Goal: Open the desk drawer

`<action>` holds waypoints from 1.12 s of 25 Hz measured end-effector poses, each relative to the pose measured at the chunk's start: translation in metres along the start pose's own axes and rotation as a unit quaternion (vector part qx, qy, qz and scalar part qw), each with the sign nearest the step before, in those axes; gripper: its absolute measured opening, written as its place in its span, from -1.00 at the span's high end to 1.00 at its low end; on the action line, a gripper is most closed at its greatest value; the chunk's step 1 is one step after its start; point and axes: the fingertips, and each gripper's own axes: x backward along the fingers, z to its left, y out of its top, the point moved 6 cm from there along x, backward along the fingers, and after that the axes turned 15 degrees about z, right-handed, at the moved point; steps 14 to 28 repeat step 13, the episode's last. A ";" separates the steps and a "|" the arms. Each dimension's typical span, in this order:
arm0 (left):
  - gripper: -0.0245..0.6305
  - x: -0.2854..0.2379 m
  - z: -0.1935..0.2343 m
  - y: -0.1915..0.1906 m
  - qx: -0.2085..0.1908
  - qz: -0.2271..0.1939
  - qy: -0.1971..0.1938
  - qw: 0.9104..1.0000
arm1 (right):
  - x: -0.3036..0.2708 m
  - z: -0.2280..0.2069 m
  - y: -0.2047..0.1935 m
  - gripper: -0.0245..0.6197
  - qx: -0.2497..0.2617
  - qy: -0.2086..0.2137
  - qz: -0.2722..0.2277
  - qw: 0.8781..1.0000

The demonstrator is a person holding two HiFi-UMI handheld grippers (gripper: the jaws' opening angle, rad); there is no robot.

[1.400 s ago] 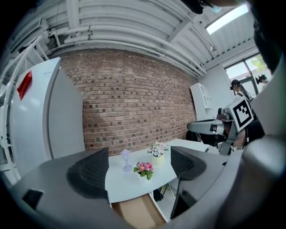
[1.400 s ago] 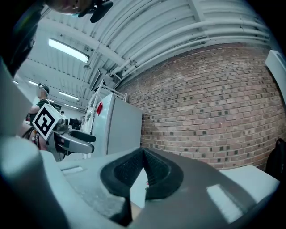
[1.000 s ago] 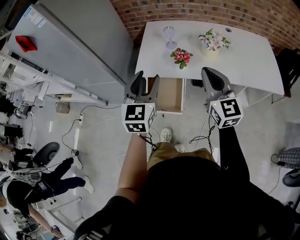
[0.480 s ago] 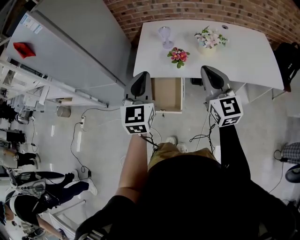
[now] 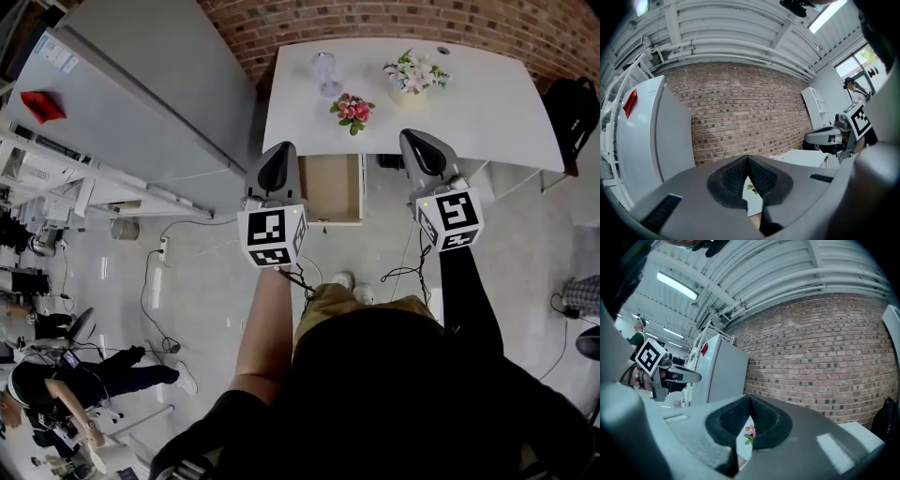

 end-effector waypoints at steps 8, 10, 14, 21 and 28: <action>0.90 0.002 0.003 0.003 -0.005 -0.004 -0.002 1.000 | -0.002 0.001 0.005 0.92 0.007 -0.001 -0.001 1.000; 0.90 0.004 0.006 0.004 -0.006 -0.004 -0.001 1.000 | -0.003 0.003 0.008 0.92 0.007 -0.001 -0.002 1.000; 0.90 0.007 0.010 0.005 -0.010 -0.002 0.000 1.000 | -0.006 0.006 0.012 0.92 0.006 0.000 -0.005 1.000; 0.90 0.007 0.010 0.005 -0.010 -0.002 0.000 1.000 | -0.006 0.006 0.012 0.92 0.006 0.000 -0.005 1.000; 0.90 0.007 0.010 0.005 -0.010 -0.002 0.000 1.000 | -0.006 0.006 0.012 0.92 0.006 0.000 -0.005 1.000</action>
